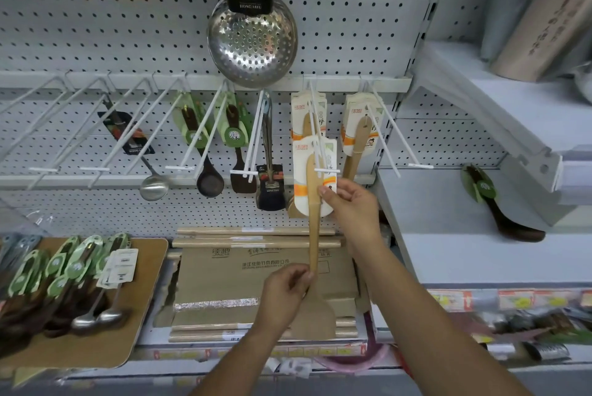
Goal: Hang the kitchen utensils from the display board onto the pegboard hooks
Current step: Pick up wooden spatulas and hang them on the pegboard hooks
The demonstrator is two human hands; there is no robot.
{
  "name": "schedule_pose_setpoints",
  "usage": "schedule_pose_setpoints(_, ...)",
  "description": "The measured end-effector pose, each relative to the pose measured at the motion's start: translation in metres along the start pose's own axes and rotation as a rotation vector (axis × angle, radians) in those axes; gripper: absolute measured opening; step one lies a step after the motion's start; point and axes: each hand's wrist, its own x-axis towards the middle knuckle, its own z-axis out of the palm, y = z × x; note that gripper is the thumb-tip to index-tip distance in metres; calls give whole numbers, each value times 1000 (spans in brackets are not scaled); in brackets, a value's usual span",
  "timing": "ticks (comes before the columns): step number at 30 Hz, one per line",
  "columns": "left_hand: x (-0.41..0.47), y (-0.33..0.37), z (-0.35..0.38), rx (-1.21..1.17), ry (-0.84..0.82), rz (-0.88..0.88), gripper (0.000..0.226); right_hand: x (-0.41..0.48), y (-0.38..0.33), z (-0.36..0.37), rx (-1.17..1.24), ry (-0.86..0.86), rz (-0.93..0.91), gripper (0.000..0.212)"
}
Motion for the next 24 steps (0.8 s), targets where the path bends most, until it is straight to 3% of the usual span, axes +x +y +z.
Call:
schedule_pose_setpoints(7, 77, 26, -3, 78, 33, -11, 13, 75, -15, 21, -1, 87, 48, 16)
schedule_pose_setpoints(10, 111, 17, -1, 59, 44, -88, 4, 108, -9, 27, -72, 101, 37, 7)
schedule_pose_setpoints(16, 149, 29, 3, 154, 97, -136, 11, 134, -14, 35, -199, 108, 21, 7)
schedule_pose_setpoints(20, 158, 33, -4, 209, 111, -195, 20, 138, -7, 32, -341, 89, 4, 32)
schedule_pose_setpoints(24, 164, 37, -10, 282, 73, -190, 20, 129, -5, 29, -465, 74, -6, 38)
